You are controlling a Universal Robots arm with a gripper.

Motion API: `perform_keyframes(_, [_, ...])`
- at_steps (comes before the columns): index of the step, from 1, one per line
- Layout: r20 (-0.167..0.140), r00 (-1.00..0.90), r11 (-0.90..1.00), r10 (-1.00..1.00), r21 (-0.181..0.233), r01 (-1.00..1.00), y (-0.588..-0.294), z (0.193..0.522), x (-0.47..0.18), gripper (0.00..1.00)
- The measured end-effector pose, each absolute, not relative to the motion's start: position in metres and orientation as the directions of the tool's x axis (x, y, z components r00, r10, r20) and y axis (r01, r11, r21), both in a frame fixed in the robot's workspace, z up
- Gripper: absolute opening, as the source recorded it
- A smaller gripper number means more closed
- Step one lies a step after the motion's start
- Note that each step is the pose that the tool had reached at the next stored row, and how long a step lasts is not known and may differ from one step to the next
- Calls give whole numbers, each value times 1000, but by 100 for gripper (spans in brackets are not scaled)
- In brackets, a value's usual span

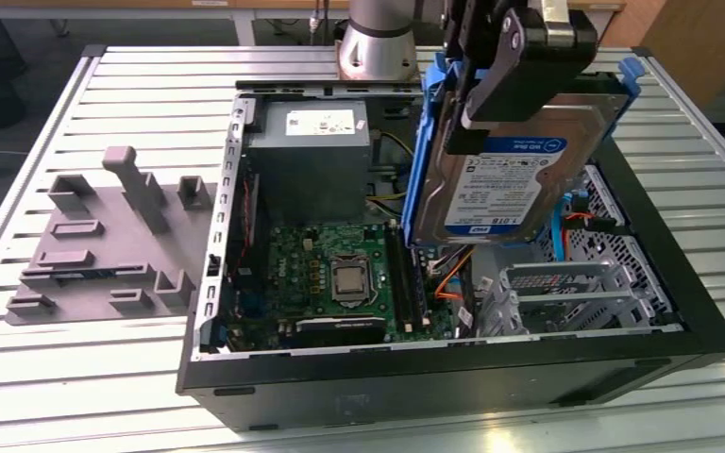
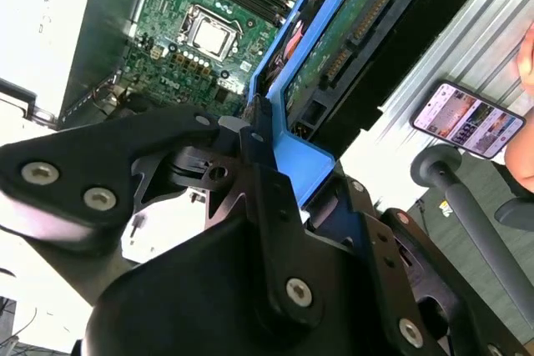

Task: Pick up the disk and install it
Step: 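Insert the disk into the insertion slot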

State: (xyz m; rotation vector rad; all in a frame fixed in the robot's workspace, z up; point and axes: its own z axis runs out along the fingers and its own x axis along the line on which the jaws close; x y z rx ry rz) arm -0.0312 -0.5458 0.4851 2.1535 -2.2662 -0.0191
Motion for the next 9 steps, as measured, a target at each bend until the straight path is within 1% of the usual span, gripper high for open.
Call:
perform_keyframes(6, [6, -48, 48, -999, 19, -999, -547, 480, -20, 36])
perform_keyframes(9, [6, -48, 48, -999, 19, -999, -552, 476, -18, 36])
